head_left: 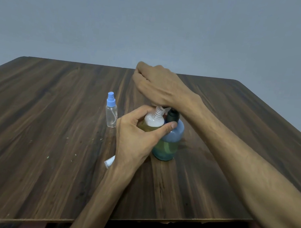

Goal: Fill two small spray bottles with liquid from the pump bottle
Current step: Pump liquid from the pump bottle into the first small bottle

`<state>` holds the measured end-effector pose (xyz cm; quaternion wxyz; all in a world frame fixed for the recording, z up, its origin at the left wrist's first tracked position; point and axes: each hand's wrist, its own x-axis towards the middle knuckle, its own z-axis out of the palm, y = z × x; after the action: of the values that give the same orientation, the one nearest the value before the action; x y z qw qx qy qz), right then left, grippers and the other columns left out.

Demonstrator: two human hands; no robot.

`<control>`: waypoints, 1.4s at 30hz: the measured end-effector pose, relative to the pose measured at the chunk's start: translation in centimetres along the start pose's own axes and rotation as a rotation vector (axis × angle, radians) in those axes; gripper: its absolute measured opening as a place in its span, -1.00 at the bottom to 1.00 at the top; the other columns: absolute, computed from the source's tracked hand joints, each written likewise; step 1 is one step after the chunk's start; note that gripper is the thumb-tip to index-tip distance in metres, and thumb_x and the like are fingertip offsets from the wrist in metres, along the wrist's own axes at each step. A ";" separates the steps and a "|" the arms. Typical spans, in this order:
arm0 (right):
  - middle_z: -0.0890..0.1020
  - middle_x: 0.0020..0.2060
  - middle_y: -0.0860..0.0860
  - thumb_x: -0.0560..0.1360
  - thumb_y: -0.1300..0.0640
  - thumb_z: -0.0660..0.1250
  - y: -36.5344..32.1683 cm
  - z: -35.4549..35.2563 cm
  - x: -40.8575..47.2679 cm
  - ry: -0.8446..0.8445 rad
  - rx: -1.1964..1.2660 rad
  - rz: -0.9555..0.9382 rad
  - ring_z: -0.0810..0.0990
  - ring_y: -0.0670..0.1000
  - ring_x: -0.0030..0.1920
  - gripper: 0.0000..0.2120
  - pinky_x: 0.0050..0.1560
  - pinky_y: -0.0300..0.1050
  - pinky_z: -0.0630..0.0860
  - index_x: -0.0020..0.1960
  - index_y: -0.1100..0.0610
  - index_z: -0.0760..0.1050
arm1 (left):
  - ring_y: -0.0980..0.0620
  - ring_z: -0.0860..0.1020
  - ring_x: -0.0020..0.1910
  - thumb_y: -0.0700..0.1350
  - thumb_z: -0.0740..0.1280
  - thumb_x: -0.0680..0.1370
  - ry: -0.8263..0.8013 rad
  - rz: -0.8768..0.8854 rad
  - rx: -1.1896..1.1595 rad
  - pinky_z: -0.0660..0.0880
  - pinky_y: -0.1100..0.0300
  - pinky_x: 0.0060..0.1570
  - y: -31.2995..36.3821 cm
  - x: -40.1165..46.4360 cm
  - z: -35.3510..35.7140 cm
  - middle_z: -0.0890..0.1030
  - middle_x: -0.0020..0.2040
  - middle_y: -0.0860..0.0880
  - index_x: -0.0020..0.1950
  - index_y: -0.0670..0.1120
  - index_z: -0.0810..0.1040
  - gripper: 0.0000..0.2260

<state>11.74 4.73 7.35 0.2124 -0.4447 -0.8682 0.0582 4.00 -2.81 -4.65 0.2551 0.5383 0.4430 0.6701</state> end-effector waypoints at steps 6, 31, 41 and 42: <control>0.55 -0.25 -0.05 0.73 0.00 0.06 -0.2 -0.1 0.1 -0.064 -0.010 0.013 0.43 -0.03 -0.28 -0.77 -0.23 -0.07 0.29 -0.02 0.06 0.39 | 0.06 0.76 -0.07 -0.22 0.75 0.38 0.006 0.007 -0.006 0.72 0.10 -0.01 0.2 0.0 0.0 0.79 -0.11 0.06 -0.04 0.00 0.76 -0.73; 0.48 -0.34 -0.07 0.73 0.04 0.06 -0.1 -0.4 -0.1 0.077 0.048 -0.044 0.35 -0.04 -0.37 -0.82 -0.30 -0.09 0.23 0.02 0.09 0.34 | 0.07 0.74 -0.09 -0.22 0.75 0.38 0.003 -0.001 -0.027 0.72 0.06 -0.01 0.0 0.0 0.1 0.79 -0.12 0.05 -0.04 -0.01 0.76 -0.73; 0.53 -0.31 -0.07 0.72 0.00 0.08 0.0 -0.2 0.1 0.015 0.042 -0.018 0.42 -0.03 -0.33 -0.80 -0.28 -0.08 0.25 0.07 0.10 0.38 | 0.08 0.75 -0.07 -0.22 0.74 0.39 -0.008 0.009 -0.022 0.71 0.10 -0.01 0.1 0.1 0.0 0.79 -0.12 0.06 -0.04 0.03 0.75 -0.72; 0.54 -0.31 -0.06 0.72 -0.01 0.09 0.1 0.0 0.1 -0.004 0.037 -0.011 0.44 -0.02 -0.33 -0.79 -0.27 -0.07 0.26 0.07 0.10 0.39 | 0.05 0.76 -0.07 -0.22 0.74 0.39 -0.005 0.011 -0.021 0.72 0.09 -0.01 0.0 0.0 0.1 0.79 -0.12 0.05 -0.04 0.01 0.75 -0.73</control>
<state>11.75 4.85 7.35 0.2191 -0.4357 -0.8699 0.0739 4.04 -2.77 -4.60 0.2581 0.5395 0.4324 0.6748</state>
